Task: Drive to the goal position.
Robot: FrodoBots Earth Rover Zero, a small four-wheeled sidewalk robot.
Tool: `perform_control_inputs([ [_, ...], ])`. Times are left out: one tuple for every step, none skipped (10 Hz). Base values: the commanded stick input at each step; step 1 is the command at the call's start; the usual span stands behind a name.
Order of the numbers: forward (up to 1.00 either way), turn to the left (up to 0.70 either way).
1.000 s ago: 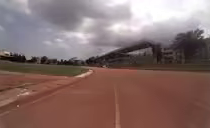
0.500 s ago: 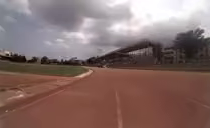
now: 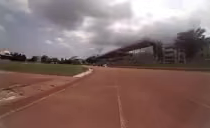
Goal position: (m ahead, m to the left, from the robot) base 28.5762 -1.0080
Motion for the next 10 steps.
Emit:
perform_control_inputs([
  [0.45, 0.0],
  [0.45, 0.0],
  [0.45, 0.0],
  [0.45, 0.0],
  [0.45, 0.0],
  [0.45, 0.0],
  [0.45, 0.0],
  [0.45, 0.0],
  [0.45, 0.0],
  [0.45, 0.0],
])
